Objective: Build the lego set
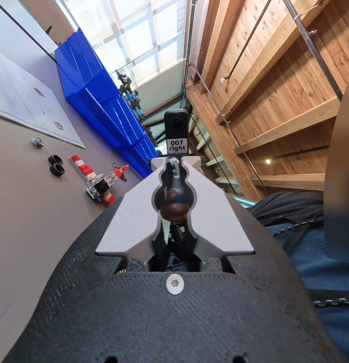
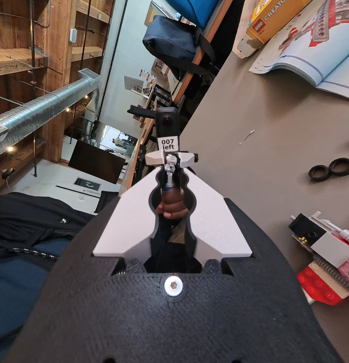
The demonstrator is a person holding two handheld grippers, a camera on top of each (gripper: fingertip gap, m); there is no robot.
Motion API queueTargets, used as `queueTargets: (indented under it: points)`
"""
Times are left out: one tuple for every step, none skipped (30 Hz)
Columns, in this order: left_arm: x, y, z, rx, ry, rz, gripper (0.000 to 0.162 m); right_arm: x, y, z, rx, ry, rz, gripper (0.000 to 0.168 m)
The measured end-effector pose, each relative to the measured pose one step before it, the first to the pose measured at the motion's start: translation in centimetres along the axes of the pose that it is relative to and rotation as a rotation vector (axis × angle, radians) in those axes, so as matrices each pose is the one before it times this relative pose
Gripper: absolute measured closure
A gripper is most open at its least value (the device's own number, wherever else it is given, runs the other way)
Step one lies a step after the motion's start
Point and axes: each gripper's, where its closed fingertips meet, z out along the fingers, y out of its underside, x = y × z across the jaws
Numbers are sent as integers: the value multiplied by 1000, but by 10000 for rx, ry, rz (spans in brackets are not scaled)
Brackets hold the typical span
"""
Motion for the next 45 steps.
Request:
queueTargets:
  points:
    - [76,36,-1,-55,-16,128,152,-67,24,-6,-44,-35,16,155]
    - [66,33,-1,-51,-19,123,152,-62,23,-6,-35,-36,17,155]
    - [50,29,-9,-50,-21,112,152,-47,44,-2,-34,-31,21,155]
    - [52,30,-12,-49,-19,101,152,-36,32,1,-23,-32,34,155]
    - [36,40,-3,-45,-21,95,151,-17,-1,-9,9,-31,55,156]
    - [37,17,-8,-32,-18,87,151,-29,4,5,7,-43,57,156]
    - [57,-5,-13,-17,-3,76,151,-53,-3,8,21,-65,58,157]
    - [24,-2,-7,-15,-6,52,151,-41,1,13,21,-39,40,157]
    - [13,5,-19,-8,2,19,151,-5,15,3,12,1,-12,157]
    - [23,4,-2,-3,17,1,151,-10,27,11,-3,9,-35,157]
    - [23,0,0,3,22,0,152,-14,11,-12,-4,7,-18,157]
    - [41,3,23,1,32,-1,152,-28,-8,-16,-6,-2,-32,157]
    - [68,4,14,-2,45,6,151,-53,11,-39,-18,-24,-37,158]
    - [42,19,22,-8,27,6,151,-52,19,-23,-27,-20,-15,158]
    - [-9,14,25,-11,-7,0,151,16,10,-32,-11,33,2,158]
    - [-18,28,10,-13,-8,-7,151,28,12,-9,-4,26,8,158]
    - [-26,15,0,-12,-4,-12,151,30,37,-15,-17,10,32,158]
    - [-47,24,4,-9,-18,-15,151,41,5,-3,-6,21,18,157]
    - [-44,18,-1,-7,-23,-12,151,69,18,-9,-7,34,12,157]
    - [-13,-19,2,7,1,-21,151,6,-12,6,17,-2,-3,158]
    - [-19,-21,-5,10,1,-41,151,-7,-16,9,26,-19,23,158]
    - [-63,-34,-15,25,-11,-72,151,51,-11,20,46,16,36,157]
    - [-65,-123,-19,90,8,-127,151,50,-101,48,125,30,-76,157]
    - [-138,-114,-12,108,-6,-205,152,99,-98,63,142,67,-146,156]
    - [-204,-34,-26,67,-11,-240,152,231,-25,10,58,134,-20,156]
    - [-179,-90,-69,105,16,-239,152,118,-21,-42,39,57,-53,152]
    - [-161,-170,-129,132,9,-218,151,127,12,-152,28,98,-124,144]
    - [-249,-124,-167,82,-70,-177,151,252,135,-225,-61,210,-247,139]
    - [-387,-72,-193,41,-174,-140,151,235,98,-299,-21,255,-402,137]
    - [-504,-57,-203,38,-232,-146,152,129,-15,-373,79,210,-425,136]
    - [-559,-13,-192,18,-248,-181,152,56,-20,-413,85,149,-337,136]
    - [-599,40,-148,-18,-277,-158,152,67,10,-454,67,143,-319,136]
    - [-690,112,-110,-65,-375,-59,152,185,-7,-516,81,207,-357,136]
    - [-749,214,-63,-136,-482,64,151,279,15,-573,82,255,-383,136]
    - [-772,294,-9,-202,-554,148,151,358,97,-583,38,256,-356,137]
    - [-748,330,14,-222,-581,184,151,368,123,-602,32,228,-316,137]
    - [-667,275,34,-186,-545,189,151,418,147,-619,38,220,-239,137]
    - [-479,210,61,-135,-418,161,151,460,157,-596,34,195,-147,137]
    - [-268,163,93,-104,-270,118,151,428,170,-578,37,150,-97,136]
    - [-186,163,134,-95,-198,75,151,457,183,-549,27,156,-62,136]
    - [-214,189,163,-114,-206,58,151,460,177,-513,31,156,-27,137]
    - [-157,243,211,-149,-182,73,151,365,145,-458,36,97,-10,137]
    - [-114,286,218,-190,-163,82,151,278,122,-414,43,51,1,137]
    - [-155,317,244,-214,-190,70,151,205,115,-349,31,30,6,137]
    - [-187,282,232,-197,-216,66,151,160,112,-312,21,14,12,137]
